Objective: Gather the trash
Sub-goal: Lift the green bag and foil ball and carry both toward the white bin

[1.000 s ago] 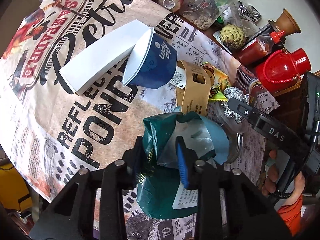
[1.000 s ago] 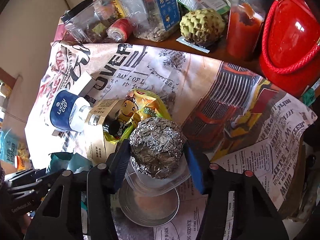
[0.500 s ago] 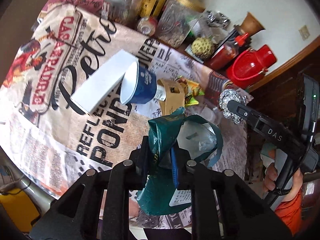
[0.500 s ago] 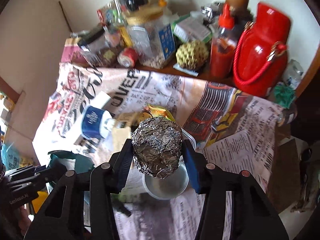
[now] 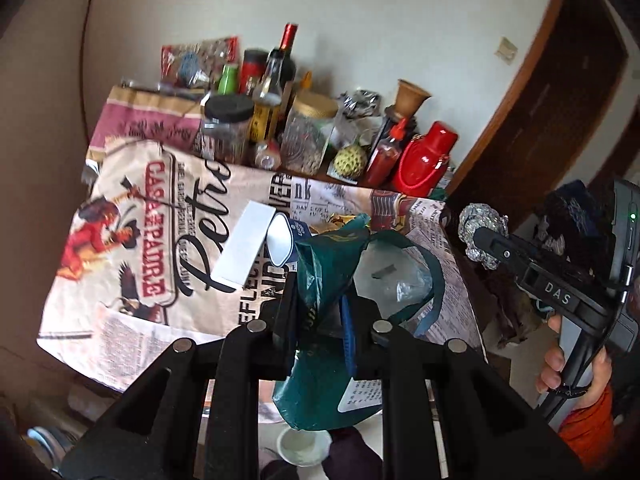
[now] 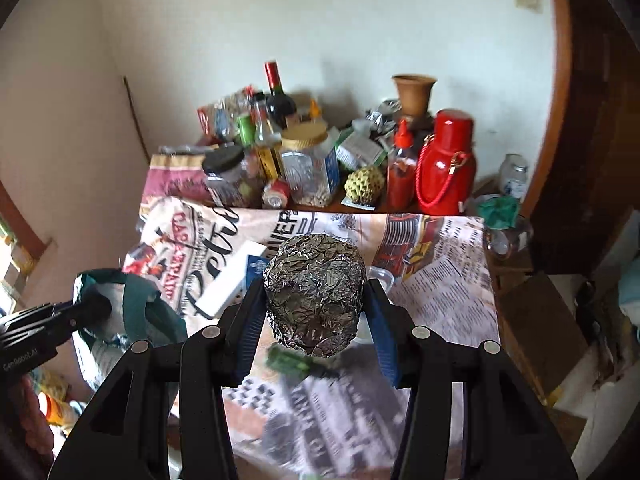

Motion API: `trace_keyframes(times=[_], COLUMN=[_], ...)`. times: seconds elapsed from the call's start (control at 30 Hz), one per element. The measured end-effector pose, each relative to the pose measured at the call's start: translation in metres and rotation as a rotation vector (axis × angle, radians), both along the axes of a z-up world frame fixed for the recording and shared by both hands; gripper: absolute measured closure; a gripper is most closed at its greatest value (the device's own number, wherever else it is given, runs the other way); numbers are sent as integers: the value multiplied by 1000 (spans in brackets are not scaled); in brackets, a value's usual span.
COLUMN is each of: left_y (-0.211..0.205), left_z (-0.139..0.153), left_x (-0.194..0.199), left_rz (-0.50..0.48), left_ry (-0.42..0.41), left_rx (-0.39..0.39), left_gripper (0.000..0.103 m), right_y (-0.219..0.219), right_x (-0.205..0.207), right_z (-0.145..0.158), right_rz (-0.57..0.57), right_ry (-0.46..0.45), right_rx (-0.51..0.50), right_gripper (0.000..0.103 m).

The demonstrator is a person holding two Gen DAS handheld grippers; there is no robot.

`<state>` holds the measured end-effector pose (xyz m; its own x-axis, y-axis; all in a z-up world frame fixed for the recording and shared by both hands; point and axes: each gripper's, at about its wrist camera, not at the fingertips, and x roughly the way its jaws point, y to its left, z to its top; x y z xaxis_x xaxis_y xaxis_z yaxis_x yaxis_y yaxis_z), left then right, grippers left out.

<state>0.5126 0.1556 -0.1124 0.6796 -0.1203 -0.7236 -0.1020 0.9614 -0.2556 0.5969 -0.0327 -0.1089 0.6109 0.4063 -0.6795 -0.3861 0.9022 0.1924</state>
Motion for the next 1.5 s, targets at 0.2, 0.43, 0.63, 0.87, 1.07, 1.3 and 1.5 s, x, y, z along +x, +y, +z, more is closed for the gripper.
trace_keyframes(times=[0.2,0.43,0.63,0.87,1.07,1.3,1.5], left_y=[1,-14,-45,-102,-147,-167,-166], left_z=[28,43,37,27,4,-46,-112], left_x=[-51,-105,-148,-198,-239,-262,-259], left_rz=[-62,-68,-30,24,26,33,14], left_ry=[-78,-117,-122,-104,-57,63,186], left_rx=[31,36,38,63,64,39,54], left_gripper=[85,85,85,85,85,85,85], right_y=[-6,-21,-48,-93,-120,-135,-134], right_x=[-66,-123,-166,-218,-255,-270,-268], right_z=[26,38,31,21,4,-38,-96], right_rz=[-51,-38,-3,48,82,82,77], right_ry=[-55,-82,-91,-79,-39,71,167], right_rx=[34,43,43,27,2,-4,-21], right_gripper=[57,57,57,57,57,57,57])
